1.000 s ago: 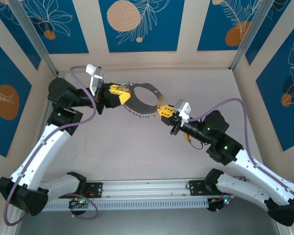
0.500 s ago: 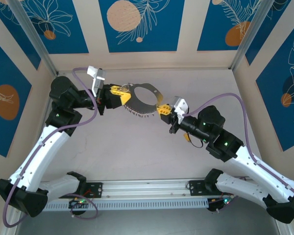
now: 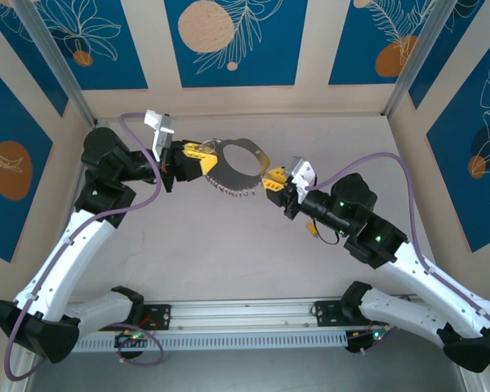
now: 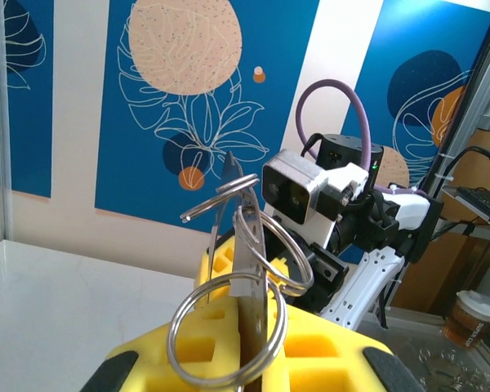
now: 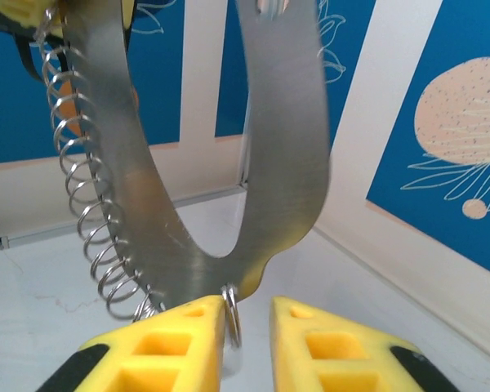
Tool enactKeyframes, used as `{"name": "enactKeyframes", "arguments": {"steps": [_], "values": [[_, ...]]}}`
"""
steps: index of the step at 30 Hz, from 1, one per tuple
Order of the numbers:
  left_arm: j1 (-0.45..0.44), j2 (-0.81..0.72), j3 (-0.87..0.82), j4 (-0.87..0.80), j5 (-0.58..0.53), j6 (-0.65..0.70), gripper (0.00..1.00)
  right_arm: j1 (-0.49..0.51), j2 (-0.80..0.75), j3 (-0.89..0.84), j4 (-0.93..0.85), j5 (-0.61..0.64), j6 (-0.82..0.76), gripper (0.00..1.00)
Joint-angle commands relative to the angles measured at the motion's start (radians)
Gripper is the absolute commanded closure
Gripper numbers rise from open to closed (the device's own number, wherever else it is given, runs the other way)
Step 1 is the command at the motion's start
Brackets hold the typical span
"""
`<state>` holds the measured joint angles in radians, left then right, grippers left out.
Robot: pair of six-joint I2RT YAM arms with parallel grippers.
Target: Put the keys on the keyring
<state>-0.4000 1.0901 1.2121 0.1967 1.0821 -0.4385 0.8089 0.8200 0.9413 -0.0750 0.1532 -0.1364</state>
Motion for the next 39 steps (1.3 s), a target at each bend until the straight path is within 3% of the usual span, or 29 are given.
{"name": "enactKeyframes", "arguments": {"steps": [1, 13, 39], "values": [[0.010, -0.024, 0.006, 0.035, 0.025, -0.017, 1.00, -0.007, -0.034, -0.015, 0.057, -0.007, 0.003, 0.76], [0.012, -0.022, 0.016, 0.067, 0.030, -0.055, 1.00, -0.025, -0.110, -0.109, 0.037, -0.099, -0.029, 0.70], [0.012, -0.020, 0.020, 0.095, 0.035, -0.090, 1.00, -0.020, -0.068, -0.139, 0.153, -0.127, -0.009, 0.68]]}}
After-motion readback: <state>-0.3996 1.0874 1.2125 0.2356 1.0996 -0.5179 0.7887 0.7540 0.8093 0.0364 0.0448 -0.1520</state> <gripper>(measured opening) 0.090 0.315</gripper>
